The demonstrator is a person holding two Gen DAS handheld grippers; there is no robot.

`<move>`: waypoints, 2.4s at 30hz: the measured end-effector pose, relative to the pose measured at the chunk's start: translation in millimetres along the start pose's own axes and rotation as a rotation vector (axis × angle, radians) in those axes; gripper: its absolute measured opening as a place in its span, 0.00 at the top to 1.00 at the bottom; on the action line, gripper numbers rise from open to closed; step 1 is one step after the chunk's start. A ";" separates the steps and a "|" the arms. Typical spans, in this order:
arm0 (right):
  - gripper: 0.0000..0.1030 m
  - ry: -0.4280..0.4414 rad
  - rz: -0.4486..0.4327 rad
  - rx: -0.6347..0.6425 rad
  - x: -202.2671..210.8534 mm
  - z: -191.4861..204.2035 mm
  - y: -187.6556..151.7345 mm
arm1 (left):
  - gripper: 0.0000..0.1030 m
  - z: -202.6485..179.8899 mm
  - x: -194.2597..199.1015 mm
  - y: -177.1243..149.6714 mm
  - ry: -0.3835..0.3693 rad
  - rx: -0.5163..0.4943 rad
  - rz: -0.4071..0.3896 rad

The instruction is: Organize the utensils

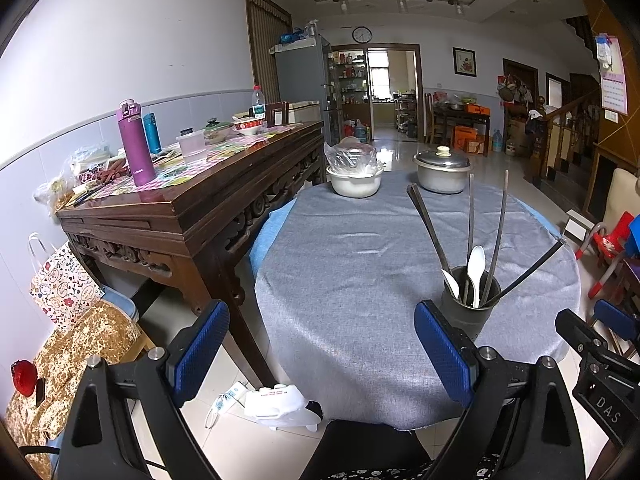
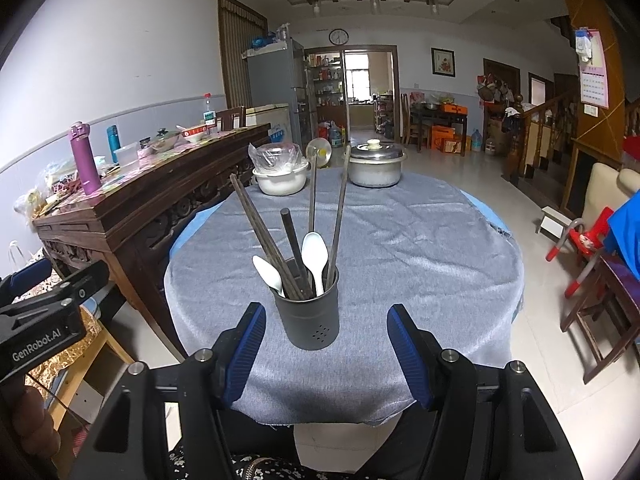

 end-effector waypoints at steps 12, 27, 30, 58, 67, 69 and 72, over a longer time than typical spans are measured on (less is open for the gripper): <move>0.35 -0.025 -0.002 -0.003 -5.1 -4.8 6.2 | 0.09 0.5 1.4 0.3 0.003 0.000 -0.005; 0.35 -0.022 -0.002 0.008 -18.2 -7.5 5.5 | 0.09 -9.9 -14.7 -5.7 -0.001 -0.013 0.030; 0.35 -0.025 0.001 -0.003 -19.1 -11.0 3.2 | 0.09 -13.8 -17.0 -8.4 0.000 -0.021 0.037; 0.35 -0.040 0.021 -0.005 -22.2 -5.7 -0.5 | 0.09 -10.4 -27.0 -13.2 -0.025 -0.003 0.068; 0.35 -0.046 0.017 -0.011 -21.9 -8.3 -1.8 | 0.09 -11.0 -28.3 -18.0 -0.021 -0.012 0.077; 0.35 -0.048 0.015 -0.008 -21.6 -8.4 -1.0 | 0.09 -11.6 -28.6 -17.3 -0.024 -0.014 0.077; 0.35 -0.053 0.011 -0.002 -22.7 -8.5 0.0 | 0.09 -13.7 -31.1 -18.3 -0.022 -0.019 0.081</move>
Point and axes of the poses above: each gripper's, at about its wrist camera, not at the fingertips, and x roughly against the way its jaws point, z to its left, y to its top, the point moved 10 cm from there along -x, roughly the way its jaws point, and after that the axes turned 15 degrees about x, right-handed, at the moved point
